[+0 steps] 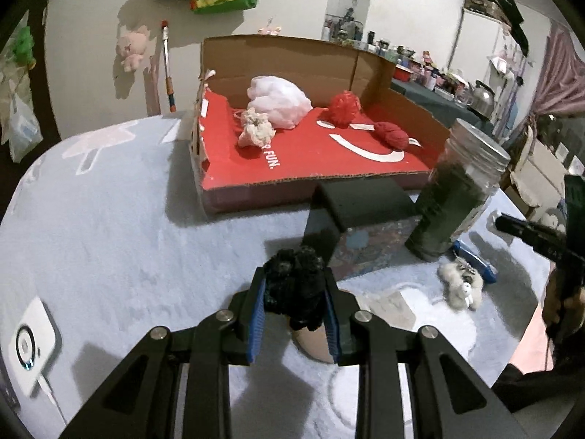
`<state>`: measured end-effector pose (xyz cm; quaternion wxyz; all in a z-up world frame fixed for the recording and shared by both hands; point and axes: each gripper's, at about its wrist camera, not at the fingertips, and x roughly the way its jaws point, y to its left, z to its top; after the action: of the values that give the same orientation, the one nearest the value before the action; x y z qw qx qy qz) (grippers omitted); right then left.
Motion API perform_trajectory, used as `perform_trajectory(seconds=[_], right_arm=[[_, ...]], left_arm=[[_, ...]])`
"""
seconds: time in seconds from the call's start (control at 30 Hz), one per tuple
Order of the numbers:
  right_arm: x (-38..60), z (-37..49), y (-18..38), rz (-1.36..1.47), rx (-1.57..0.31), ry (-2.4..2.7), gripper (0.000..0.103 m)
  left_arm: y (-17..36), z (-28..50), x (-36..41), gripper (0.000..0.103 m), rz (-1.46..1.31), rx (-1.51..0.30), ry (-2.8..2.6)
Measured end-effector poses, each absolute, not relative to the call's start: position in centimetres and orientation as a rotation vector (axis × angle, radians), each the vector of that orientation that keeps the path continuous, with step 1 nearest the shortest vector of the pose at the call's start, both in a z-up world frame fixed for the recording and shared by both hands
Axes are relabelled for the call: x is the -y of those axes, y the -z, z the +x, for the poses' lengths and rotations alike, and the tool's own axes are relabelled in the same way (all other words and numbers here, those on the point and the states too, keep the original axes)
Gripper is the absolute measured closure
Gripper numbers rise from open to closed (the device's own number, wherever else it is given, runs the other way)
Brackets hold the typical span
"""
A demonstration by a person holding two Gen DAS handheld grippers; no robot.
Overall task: Organize soft objects
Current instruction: 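Carry the black scrunchie and white tissue into the box and open both tools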
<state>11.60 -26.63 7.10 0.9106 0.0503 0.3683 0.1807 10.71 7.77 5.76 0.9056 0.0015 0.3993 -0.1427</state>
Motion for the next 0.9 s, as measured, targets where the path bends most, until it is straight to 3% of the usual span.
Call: perform_trajectory(seconds=[0.9], right_arm=[[25.5,19.8,-11.8,-0.169,-0.715,-0.446,0.088]], left_arm=[[-10.2,17.6,-6.3,0.074,0.197,-0.777,0.424]])
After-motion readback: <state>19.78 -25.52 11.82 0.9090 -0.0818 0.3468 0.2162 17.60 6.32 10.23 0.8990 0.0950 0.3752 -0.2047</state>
